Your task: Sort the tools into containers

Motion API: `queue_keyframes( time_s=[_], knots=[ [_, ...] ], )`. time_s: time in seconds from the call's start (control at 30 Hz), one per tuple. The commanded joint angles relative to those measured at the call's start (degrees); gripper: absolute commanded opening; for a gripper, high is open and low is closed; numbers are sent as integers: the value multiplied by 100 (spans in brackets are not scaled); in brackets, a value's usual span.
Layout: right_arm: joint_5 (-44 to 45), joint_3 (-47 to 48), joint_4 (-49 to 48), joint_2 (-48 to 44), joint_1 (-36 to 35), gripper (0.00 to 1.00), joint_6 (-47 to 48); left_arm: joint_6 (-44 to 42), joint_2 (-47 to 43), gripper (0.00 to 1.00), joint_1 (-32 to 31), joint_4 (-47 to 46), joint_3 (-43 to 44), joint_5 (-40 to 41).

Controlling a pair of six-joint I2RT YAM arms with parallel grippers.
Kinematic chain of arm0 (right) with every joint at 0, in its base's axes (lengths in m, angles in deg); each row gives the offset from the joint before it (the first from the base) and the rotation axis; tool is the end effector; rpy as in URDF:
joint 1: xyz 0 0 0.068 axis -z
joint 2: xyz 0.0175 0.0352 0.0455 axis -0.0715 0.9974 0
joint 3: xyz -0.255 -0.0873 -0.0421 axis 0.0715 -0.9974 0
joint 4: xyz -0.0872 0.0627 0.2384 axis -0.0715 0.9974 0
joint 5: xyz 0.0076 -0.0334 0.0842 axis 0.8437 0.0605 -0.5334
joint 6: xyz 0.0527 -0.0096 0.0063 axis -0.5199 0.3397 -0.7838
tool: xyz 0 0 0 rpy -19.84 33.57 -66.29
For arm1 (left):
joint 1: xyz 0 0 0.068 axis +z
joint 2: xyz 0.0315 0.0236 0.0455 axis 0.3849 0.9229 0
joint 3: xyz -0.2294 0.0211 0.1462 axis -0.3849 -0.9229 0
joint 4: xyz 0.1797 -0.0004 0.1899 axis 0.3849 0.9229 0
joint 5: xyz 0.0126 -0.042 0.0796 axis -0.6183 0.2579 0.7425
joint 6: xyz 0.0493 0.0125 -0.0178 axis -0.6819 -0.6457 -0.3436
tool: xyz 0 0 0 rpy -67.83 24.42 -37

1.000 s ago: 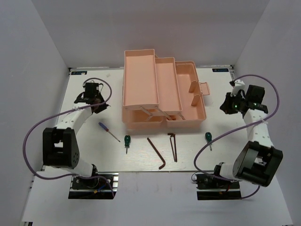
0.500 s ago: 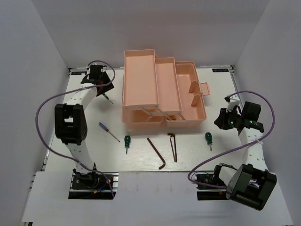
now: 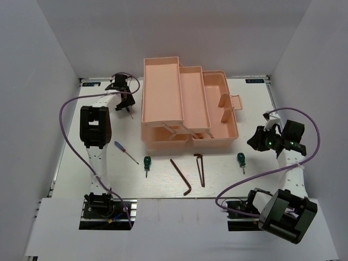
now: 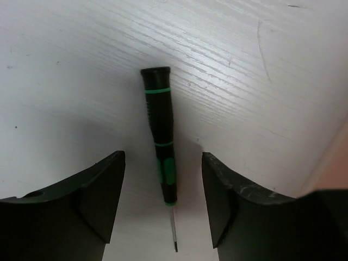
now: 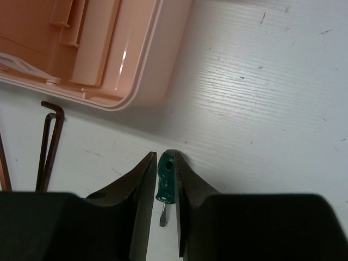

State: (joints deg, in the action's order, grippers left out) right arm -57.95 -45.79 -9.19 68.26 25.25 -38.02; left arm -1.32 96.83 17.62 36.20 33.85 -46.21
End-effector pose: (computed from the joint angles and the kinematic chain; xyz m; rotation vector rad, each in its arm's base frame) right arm 0.1993 -0.0548 0.2428 -0.2568 2.2162 0.3660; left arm 0.4937 -0.0354 0.1615 -0.5181 2.4782 0.0850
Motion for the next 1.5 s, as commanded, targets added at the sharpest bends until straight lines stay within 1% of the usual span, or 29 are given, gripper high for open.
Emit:
queue_keyframes(
  time_s=[0.0,0.2,0.23,0.33,0.4,0.43,0.47,0.5,0.53,0.57,0.6,0.63,0.7,0.73,0.77,0.8,0.83,0.87,0.9,1.0,1.03,1.07,1.1,1.13,1.17,1.2,1.27,1.43,1.47],
  knots=[
    [-229,-22,-175,-99,100,26,-72,-71,59,68,-17,400,266,262],
    [-378,-21,-184,-196,223,26,-151,-326,173,51,-17,691,319,491],
    [-396,-21,-166,-240,258,26,-160,-396,226,43,-17,822,319,491],
    [-483,-30,-157,-327,346,26,-186,-545,278,29,-17,980,372,491],
    [-571,-22,-140,-354,425,26,-204,-624,279,17,-17,1087,311,491],
    [-606,-30,-122,-380,425,26,-204,-625,218,13,-17,1139,188,491],
    [-668,-30,-105,-407,451,26,-195,-695,61,6,-17,1139,100,491],
    [-703,-30,-87,-433,504,29,-212,-695,-71,2,-17,1087,4,491],
    [-825,-30,-70,-442,522,40,-204,-748,-229,0,-17,1087,-197,491],
    [-879,-39,-61,-451,548,60,-169,-748,-414,0,-17,991,-286,491],
    [-923,-13,44,-451,575,79,-160,-748,-903,0,-17,894,-383,430],
    [-1175,5,79,-468,575,90,-99,-748,-1203,0,-17,684,-636,430],
    [-1397,31,298,-469,610,90,120,-661,-1845,0,-17,473,-858,299],
    [-1815,49,378,-503,627,71,278,-608,-2544,0,-17,323,-1111,228],
    [-1959,75,535,-478,654,48,384,-494,-2925,0,-17,-78,-1261,54],
    [-2265,93,720,-460,654,22,577,-493,-3303,0,-17,-404,-1437,-122],
    [-2398,101,791,-469,663,2,639,-493,-3681,0,-69,-712,-1761,-315],
    [-2556,154,914,-460,671,0,762,-493,-4346,0,-70,-959,-1886,-744],
    [-2680,172,984,-460,671,0,885,-493,-4623,0,-70,-1457,-1991,-1009],
    [-2734,154,1047,-504,698,0,948,-301,-5308,0,-122,-2014,-2133,-1810],
    [-2725,137,1021,-486,698,0,939,-239,-5381,0,-122,-2164,-2133,-2072],
    [-2699,137,1003,-486,707,0,904,-178,-5381,0,-122,-2365,-2133,-2823],
    [-2699,119,959,-477,698,0,878,-12,-5381,0,-122,-2550,-2133,-3257],
    [-2690,128,950,-425,707,0,843,155,-5164,0,-175,-3039,-2133,-3853],
    [-2698,128,915,-416,707,0,842,340,-4961,0,-227,-3323,-2029,-5025],
    [-2690,145,897,-398,707,0,799,533,-4716,0,-280,-3499,-1775,-5524],
    [-2690,172,915,-328,707,0,772,1174,-4050,0,-569,-4421,-1641,-6709],
    [-2655,146,880,-407,733,11,676,1291,-3343,0,-1229,-4626,-966,-7076],
    [-2655,111,758,-433,742,11,640,1291,-3194,0,-1334,-4557,-834,-7172]
  ],
)
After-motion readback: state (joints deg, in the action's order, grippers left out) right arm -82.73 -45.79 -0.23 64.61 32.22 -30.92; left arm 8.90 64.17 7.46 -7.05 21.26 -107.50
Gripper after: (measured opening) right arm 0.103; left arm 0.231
